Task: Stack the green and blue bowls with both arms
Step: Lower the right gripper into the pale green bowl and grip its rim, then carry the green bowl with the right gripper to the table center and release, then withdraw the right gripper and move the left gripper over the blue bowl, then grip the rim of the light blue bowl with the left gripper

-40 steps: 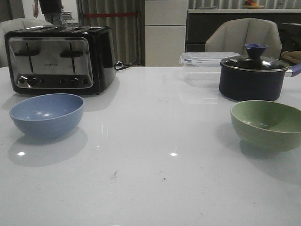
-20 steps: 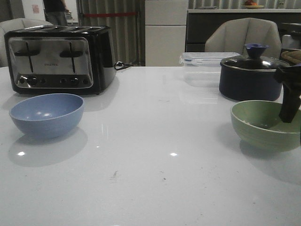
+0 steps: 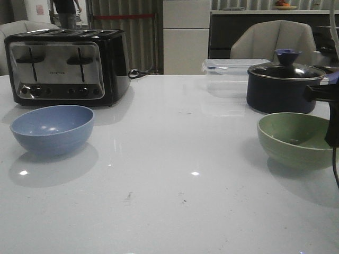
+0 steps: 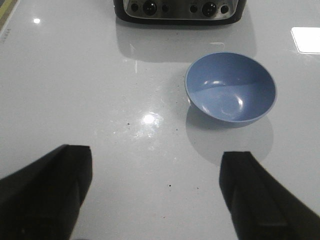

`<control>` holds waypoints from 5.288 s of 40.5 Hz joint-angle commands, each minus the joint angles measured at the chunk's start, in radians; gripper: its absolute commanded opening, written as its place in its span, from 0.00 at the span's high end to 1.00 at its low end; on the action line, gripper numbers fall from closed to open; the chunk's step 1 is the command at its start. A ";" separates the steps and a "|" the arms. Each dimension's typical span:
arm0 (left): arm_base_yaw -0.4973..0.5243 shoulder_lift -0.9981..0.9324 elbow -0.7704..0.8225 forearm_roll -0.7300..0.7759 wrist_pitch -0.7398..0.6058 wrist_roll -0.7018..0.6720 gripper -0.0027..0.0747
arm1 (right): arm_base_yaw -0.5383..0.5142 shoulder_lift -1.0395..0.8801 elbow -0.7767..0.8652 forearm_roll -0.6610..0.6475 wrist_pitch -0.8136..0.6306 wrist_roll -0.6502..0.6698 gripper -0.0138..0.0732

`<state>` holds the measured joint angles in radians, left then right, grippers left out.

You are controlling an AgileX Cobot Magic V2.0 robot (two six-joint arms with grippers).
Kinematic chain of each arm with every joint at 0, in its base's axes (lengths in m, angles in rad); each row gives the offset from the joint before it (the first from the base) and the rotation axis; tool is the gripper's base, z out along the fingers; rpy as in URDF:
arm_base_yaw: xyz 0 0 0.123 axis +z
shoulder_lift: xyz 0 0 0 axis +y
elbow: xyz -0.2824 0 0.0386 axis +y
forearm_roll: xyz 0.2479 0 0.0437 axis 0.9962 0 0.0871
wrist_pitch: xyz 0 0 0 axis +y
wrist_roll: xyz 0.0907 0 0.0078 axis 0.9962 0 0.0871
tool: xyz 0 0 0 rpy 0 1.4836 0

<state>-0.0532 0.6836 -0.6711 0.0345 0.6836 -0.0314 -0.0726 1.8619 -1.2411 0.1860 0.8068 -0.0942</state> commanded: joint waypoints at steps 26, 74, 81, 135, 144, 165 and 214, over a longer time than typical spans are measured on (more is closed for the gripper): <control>-0.005 0.006 -0.033 -0.001 -0.067 0.000 0.21 | 0.427 -0.205 -0.030 0.068 -0.036 -0.029 0.75; -0.005 0.006 -0.033 -0.003 -0.067 0.000 0.22 | 0.595 -0.497 0.141 0.078 -0.173 -0.108 0.29; -0.005 0.006 -0.033 -0.003 -0.067 0.000 0.22 | 0.608 -0.732 0.273 0.071 -0.185 -0.109 0.29; -0.078 0.642 -0.299 -0.003 -0.121 0.000 0.22 | 0.607 -1.279 0.579 0.068 -0.137 -0.109 0.29; -0.057 0.863 -0.427 -0.004 -0.121 0.000 0.22 | 0.607 -1.279 0.579 0.068 -0.137 -0.109 0.29; -0.057 1.186 -0.723 -0.052 -0.018 0.000 0.22 | 0.607 -1.279 0.579 0.068 -0.137 -0.109 0.29; -0.085 0.914 -0.706 -0.380 0.189 0.271 0.84 | 0.607 -1.279 0.579 0.068 -0.137 -0.109 0.29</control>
<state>-0.1184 1.7037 -1.3630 -0.2636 0.8770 0.1977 0.5343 0.5838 -0.6357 0.2458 0.7354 -0.1924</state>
